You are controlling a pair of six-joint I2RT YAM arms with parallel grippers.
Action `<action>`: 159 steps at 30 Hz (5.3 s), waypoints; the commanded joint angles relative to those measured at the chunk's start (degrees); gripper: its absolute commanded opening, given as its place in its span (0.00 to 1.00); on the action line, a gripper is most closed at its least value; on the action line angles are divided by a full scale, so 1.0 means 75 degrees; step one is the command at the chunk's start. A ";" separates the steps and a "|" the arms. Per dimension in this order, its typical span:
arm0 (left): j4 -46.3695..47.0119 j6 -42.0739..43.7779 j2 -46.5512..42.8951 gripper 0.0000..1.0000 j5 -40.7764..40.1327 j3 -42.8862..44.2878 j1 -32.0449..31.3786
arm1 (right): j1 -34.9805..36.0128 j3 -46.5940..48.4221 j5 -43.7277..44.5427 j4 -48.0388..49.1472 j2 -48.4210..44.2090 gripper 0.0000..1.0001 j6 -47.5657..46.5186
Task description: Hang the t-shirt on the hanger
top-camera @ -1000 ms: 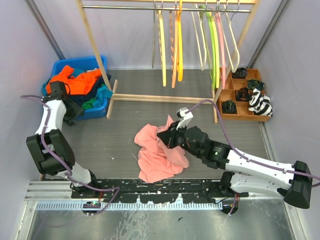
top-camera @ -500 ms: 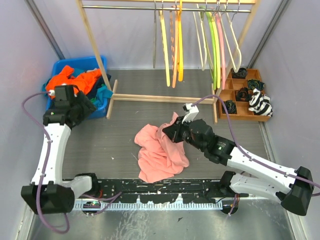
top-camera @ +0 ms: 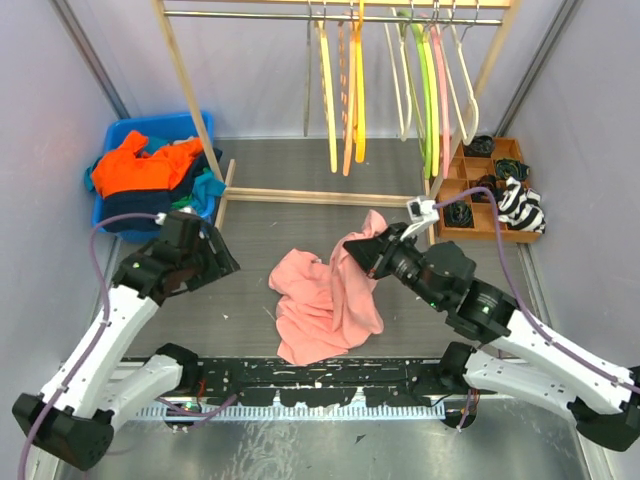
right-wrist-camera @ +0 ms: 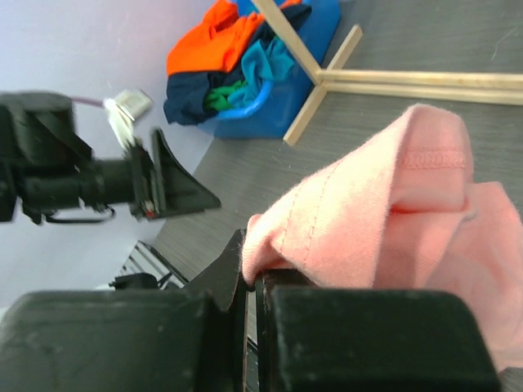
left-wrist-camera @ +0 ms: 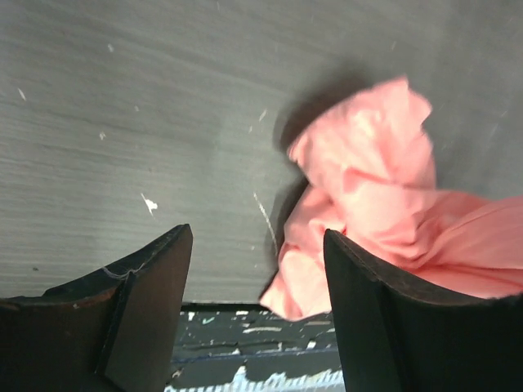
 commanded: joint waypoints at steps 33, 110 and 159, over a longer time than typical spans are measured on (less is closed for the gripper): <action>0.1738 -0.2979 0.3658 0.74 -0.2383 -0.0725 -0.6225 | -0.0016 0.2362 0.1827 -0.2458 -0.1096 0.01 -0.0637; 0.2633 0.0082 0.6705 0.00 -0.1502 0.5292 -0.5963 | -0.0016 -0.0821 0.0527 -0.3421 -0.2720 0.61 0.0877; 0.0854 -0.2454 0.1027 0.75 -0.2643 -0.1071 -0.5562 | 0.1115 0.0045 0.0670 -0.1889 0.2053 0.66 -0.0136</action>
